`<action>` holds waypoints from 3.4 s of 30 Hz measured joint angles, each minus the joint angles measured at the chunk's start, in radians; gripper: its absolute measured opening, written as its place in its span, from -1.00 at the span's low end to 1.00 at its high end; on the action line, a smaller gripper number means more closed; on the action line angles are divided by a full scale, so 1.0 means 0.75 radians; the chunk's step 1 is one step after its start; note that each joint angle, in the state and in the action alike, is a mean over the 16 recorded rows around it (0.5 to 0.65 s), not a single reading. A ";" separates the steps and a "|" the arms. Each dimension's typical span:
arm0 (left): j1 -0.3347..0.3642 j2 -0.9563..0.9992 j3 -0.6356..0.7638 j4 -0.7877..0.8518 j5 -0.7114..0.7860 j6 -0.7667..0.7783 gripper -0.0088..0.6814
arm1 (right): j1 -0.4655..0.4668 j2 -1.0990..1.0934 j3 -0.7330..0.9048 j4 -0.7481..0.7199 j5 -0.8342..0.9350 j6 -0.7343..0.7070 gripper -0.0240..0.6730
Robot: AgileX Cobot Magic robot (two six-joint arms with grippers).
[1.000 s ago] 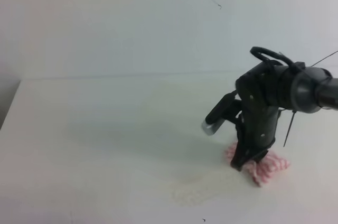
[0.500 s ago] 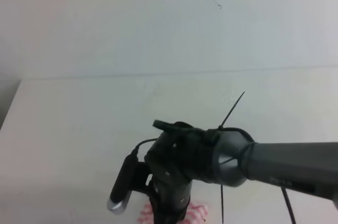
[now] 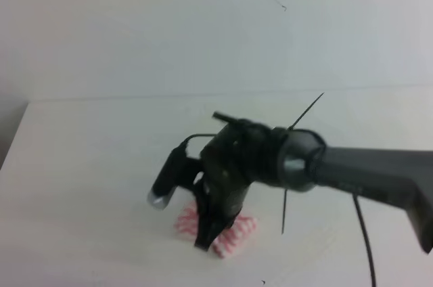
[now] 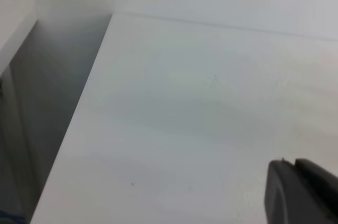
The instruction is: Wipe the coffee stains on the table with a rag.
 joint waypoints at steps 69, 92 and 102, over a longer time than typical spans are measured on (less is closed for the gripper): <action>-0.001 -0.002 0.004 0.000 -0.001 0.000 -0.97 | -0.222 0.108 -0.193 -0.335 0.234 0.378 -0.88; -0.001 -0.002 0.004 0.000 -0.001 0.000 -0.97 | 0.116 -0.003 0.017 0.006 0.128 0.293 -0.89; -0.001 0.000 0.000 0.000 0.000 0.000 -0.97 | -0.265 -0.246 0.426 -0.075 -0.071 0.388 -0.88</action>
